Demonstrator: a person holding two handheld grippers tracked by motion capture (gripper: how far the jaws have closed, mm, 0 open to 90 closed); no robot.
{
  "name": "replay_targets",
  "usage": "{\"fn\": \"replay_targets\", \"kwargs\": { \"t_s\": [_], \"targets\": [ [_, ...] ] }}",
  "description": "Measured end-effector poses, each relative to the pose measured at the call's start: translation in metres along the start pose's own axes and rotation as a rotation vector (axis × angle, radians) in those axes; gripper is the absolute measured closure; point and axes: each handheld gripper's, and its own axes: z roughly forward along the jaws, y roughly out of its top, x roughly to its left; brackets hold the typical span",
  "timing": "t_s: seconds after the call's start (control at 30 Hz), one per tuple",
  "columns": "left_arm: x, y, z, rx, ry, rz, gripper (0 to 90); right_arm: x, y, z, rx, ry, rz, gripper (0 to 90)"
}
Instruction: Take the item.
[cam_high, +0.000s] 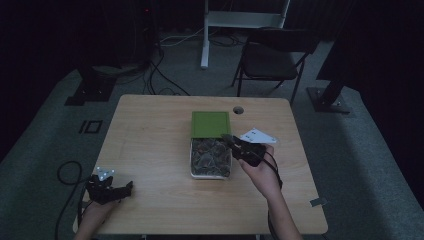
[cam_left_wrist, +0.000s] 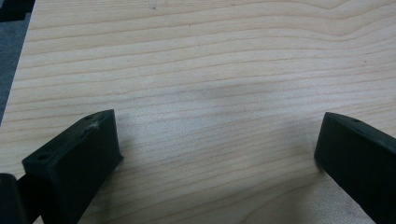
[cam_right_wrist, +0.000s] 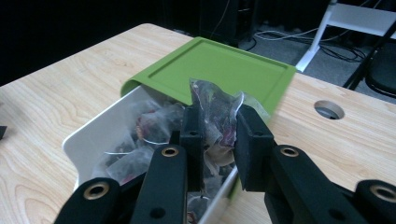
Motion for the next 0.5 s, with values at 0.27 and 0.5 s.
{"fn": "replay_targets", "kwargs": {
  "t_s": [0.27, 0.5],
  "targets": [
    [0.000, 0.000, 0.000, 0.000, 0.000, 0.000, 0.5, -0.014, -0.002, -0.009, -0.006, -0.034, 0.010, 75.3],
    [0.000, 0.000, 0.000, -0.001, 0.000, 0.000, 0.5, -0.029, -0.007, -0.019, -0.017, -0.074, 0.021, 75.3]
  ]
}}
